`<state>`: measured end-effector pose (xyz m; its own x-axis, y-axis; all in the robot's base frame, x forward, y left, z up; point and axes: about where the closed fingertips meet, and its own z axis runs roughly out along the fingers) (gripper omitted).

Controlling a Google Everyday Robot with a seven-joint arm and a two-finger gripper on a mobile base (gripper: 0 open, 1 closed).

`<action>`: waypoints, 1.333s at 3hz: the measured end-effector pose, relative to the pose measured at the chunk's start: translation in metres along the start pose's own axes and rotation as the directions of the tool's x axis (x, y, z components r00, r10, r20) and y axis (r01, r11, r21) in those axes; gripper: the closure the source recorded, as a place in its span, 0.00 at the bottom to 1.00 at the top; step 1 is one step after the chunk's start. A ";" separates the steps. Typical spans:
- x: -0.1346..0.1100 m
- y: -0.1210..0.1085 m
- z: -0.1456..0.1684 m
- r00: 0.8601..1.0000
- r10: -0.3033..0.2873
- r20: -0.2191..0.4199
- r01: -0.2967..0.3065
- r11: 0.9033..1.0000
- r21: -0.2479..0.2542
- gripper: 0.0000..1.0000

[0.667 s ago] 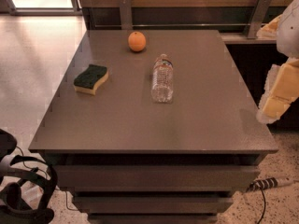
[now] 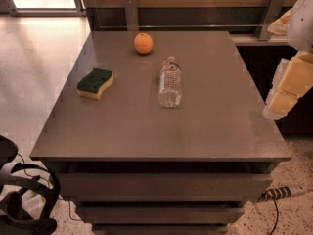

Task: Place water bottle upright

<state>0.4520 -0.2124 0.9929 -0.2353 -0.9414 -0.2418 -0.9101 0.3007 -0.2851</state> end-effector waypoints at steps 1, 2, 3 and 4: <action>-0.005 -0.020 0.006 0.989 0.132 0.073 -0.131 0.991 -0.019 0.00; -0.024 -0.029 0.021 0.931 0.327 0.164 -0.318 0.945 -0.080 0.00; -0.047 -0.037 0.043 0.827 0.510 0.238 -0.491 0.860 -0.135 0.00; -0.067 -0.066 0.059 0.724 0.633 0.274 -0.626 0.770 -0.126 0.00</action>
Offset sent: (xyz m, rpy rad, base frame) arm 0.0690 0.0349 -0.0131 0.5653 0.1308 -0.5989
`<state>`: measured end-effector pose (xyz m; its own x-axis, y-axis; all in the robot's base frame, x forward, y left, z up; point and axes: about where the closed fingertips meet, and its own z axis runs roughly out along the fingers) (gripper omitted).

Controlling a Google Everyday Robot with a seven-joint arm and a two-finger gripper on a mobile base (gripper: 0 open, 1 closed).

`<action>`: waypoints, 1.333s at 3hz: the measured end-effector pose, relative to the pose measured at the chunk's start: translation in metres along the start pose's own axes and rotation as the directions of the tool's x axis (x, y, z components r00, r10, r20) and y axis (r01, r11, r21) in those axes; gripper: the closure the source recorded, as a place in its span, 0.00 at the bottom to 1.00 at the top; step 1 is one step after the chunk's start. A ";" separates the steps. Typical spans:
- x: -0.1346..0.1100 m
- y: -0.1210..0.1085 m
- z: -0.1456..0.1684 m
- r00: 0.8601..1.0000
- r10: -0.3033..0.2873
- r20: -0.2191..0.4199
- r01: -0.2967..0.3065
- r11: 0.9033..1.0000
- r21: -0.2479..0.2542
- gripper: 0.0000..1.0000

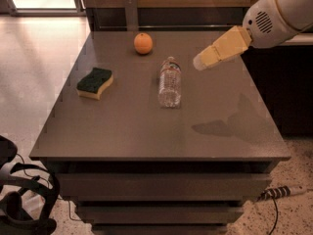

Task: Place water bottle upright

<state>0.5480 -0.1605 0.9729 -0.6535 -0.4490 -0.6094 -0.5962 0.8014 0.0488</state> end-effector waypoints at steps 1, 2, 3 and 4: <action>-0.020 -0.021 0.013 0.994 0.106 -0.037 -0.103 0.992 0.079 0.00; -0.039 -0.037 0.017 0.974 0.213 -0.080 -0.202 0.971 0.129 0.00; -0.038 -0.037 0.018 0.975 0.210 -0.080 -0.199 0.972 0.127 0.00; -0.036 -0.038 0.025 0.962 0.256 -0.097 -0.242 0.961 0.133 0.00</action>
Offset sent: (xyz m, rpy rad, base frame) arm 0.0817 -0.0163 0.0117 -0.0575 0.1719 -0.3425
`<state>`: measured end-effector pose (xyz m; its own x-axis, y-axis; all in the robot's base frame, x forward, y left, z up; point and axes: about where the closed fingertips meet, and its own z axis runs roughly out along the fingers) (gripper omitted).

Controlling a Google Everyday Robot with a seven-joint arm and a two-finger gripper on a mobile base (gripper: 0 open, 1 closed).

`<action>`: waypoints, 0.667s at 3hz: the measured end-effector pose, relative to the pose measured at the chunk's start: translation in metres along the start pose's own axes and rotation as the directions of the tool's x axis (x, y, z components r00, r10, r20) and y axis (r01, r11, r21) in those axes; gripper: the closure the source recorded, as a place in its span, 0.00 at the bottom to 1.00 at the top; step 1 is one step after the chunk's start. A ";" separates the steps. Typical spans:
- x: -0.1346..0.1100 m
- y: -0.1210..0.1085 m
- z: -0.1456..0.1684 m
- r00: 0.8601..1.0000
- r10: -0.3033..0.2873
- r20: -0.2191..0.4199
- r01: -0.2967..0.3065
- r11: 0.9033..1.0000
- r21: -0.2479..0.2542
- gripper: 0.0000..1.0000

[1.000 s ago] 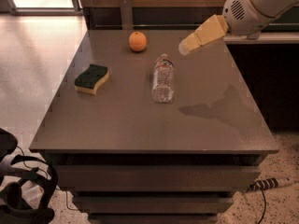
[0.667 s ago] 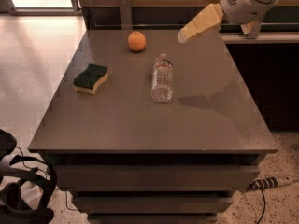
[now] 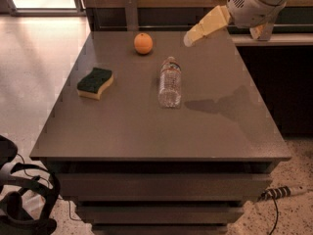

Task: Place water bottle upright

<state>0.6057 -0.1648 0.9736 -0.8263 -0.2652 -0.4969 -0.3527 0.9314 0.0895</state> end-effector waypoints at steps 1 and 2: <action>0.008 0.003 0.026 0.985 0.130 -0.114 -0.123 0.990 0.064 0.00; 0.012 0.008 0.053 0.943 0.261 -0.206 -0.221 0.955 0.200 0.00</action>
Offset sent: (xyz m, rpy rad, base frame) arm 0.0121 0.0313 -0.0769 -0.1952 0.3719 -0.5271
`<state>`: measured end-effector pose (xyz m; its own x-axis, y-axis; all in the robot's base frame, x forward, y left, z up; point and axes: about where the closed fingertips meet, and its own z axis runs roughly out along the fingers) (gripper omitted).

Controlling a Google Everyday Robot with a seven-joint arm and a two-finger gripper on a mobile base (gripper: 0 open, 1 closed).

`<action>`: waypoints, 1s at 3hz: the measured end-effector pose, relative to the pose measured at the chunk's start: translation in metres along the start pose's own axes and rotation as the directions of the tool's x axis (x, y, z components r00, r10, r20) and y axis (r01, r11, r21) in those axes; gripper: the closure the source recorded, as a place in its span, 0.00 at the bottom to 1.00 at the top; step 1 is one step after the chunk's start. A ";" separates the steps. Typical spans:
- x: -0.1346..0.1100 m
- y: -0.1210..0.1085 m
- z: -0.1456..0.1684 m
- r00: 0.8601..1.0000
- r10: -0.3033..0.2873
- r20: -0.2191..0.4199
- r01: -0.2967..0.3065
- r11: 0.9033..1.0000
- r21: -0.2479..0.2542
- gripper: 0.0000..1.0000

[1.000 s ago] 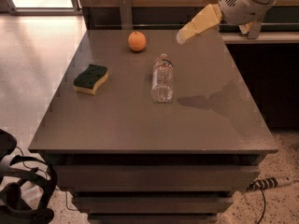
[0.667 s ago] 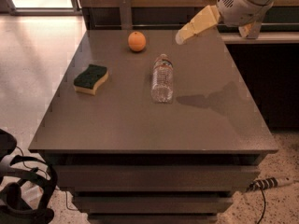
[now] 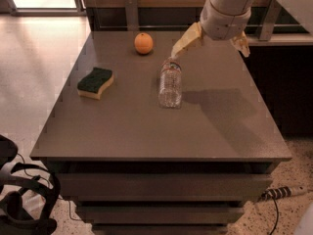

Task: Place water bottle upright

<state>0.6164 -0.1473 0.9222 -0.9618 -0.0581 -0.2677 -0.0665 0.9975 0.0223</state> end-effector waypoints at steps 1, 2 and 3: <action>-0.005 0.009 0.013 0.996 0.071 -0.063 -0.065 0.995 0.081 0.00; -0.012 0.022 0.021 0.991 0.096 -0.095 -0.086 0.991 0.100 0.00; -0.019 0.043 0.032 0.989 0.081 -0.120 -0.078 0.997 0.026 0.00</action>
Offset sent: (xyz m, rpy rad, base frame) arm 0.0169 0.0457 -0.0210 -0.0715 0.1766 -0.1217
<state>0.6405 -0.1025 0.8972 -0.9889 0.0185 -0.1475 0.0160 0.9997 0.0185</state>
